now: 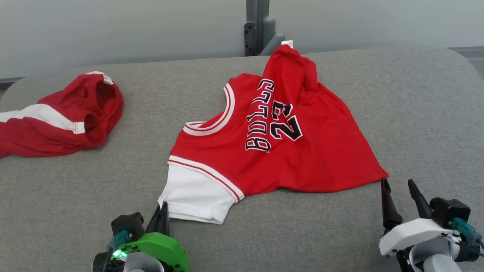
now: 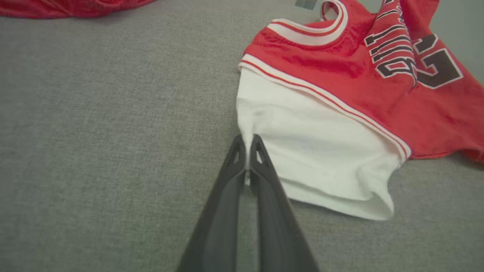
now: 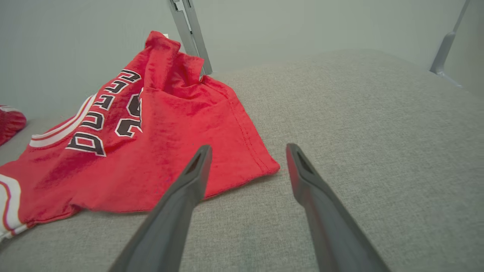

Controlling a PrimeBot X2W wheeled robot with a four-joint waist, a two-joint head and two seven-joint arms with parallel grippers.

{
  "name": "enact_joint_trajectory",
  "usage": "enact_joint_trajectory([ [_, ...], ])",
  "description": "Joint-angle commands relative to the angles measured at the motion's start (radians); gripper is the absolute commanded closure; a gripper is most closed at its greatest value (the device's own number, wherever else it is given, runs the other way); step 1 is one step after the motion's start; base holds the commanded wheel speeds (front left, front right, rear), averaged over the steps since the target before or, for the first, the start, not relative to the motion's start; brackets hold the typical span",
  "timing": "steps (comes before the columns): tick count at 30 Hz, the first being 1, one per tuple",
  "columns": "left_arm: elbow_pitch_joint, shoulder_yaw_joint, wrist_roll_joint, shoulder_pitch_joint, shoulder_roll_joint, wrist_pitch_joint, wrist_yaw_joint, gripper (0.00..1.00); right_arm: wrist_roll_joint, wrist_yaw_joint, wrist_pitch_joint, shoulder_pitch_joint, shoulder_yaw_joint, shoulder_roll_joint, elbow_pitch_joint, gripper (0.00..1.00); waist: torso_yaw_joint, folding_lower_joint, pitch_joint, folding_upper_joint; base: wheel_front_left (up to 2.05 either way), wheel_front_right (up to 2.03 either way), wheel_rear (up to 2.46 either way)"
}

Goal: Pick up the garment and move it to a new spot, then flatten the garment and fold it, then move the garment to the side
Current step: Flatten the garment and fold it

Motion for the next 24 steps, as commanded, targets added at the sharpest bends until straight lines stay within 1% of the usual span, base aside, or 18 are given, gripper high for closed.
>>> enact_joint_trajectory([
  [1, -0.017, 0.01, -0.006, -0.004, 0.01, -0.023, 0.008, 1.0, 0.004, -0.001, 0.012, -0.023, -0.028, -0.002, 0.027, 0.0, 0.022, 0.0, -0.001, 0.0022, 0.0, 0.0, 0.0],
  [4, -0.053, 0.019, -0.007, 0.014, 0.017, -0.043, 0.016, 1.0, -0.009, -0.001, 0.04, -0.054, -0.083, -0.001, 0.09, 0.0, 0.046, 0.0, 0.001, 0.0022, 0.0, 0.0, 0.0],
  [8, -0.093, 0.017, -0.008, 0.028, 0.023, -0.044, 0.019, 1.0, -0.03, -0.001, 0.078, -0.111, -0.128, -0.001, 0.181, 0.0, 0.073, 0.0, 0.007, 0.0022, 0.0, 0.0, 0.0],
  [11, -0.114, 0.01, -0.007, 0.035, 0.023, -0.039, 0.023, 1.0, -0.019, -0.001, 0.105, -0.161, -0.152, -0.002, 0.259, 0.0, 0.09, 0.0, 0.012, 0.0022, 0.0, 0.0, 0.0],
  [12, -0.114, 0.01, -0.007, 0.035, 0.023, -0.039, 0.023, 1.0, -0.019, -0.001, 0.105, -0.161, -0.152, -0.002, 0.259, 0.0, 0.09, 0.0, 0.012, 0.0022, 0.0, 0.0, 0.0],
  [13, -0.123, 0.005, -0.006, 0.038, 0.022, -0.036, 0.025, 1.0, -0.044, -0.001, 0.131, -0.188, -0.169, -0.002, 0.316, 0.0, 0.099, 0.0, 0.015, 0.0022, 0.0, 0.0, 0.0],
  [14, -0.123, 0.005, -0.006, 0.038, 0.022, -0.036, 0.025, 1.0, -0.044, -0.001, 0.131, -0.188, -0.169, -0.002, 0.316, 0.0, 0.099, 0.0, 0.015, 0.0022, 0.0, 0.0, 0.0],
  [18, -0.136, -0.002, -0.009, 0.039, 0.021, -0.034, 0.029, 1.0, -0.054, -0.001, 0.159, -0.24, -0.181, -0.001, 0.406, 0.0, 0.112, 0.0, 0.019, 0.0022, 0.0, 0.0, 0.0],
  [19, -0.139, -0.003, -0.01, 0.04, 0.021, -0.034, 0.029, 1.0, -0.051, -0.001, 0.164, -0.249, -0.18, -0.002, 0.423, 0.02, 0.114, 0.0, 0.02, 0.0022, 0.0, 0.0, 0.0],
  [20, -0.142, -0.004, -0.01, 0.041, 0.021, -0.034, 0.03, 1.0, -0.049, -0.001, 0.169, -0.257, -0.174, -0.002, 0.439, 0.11, 0.115, 0.0, 0.02, 0.0022, 0.0, 0.0, 0.0],
  [21, -0.144, -0.004, -0.011, 0.043, 0.021, -0.035, 0.031, 1.0, -0.044, -0.001, 0.174, -0.262, -0.167, -0.002, 0.454, 0.15, 0.116, 0.0, 0.02, 0.0022, 0.0, 0.0, 0.0],
  [22, -0.146, -0.004, -0.011, 0.044, 0.022, -0.035, 0.034, 1.0, -0.036, -0.001, 0.181, -0.268, -0.161, 0.0, 0.468, 0.35, 0.116, 0.0, 0.019, 0.0022, 0.0, 0.0, 0.0],
  [24, -0.149, -0.005, -0.013, 0.045, 0.024, -0.035, 0.037, 1.0, -0.028, -0.001, 0.191, -0.275, -0.154, 0.001, 0.492, 0.53, 0.116, 0.0, 0.018, 0.0022, 0.0, 0.0, 0.0],
])
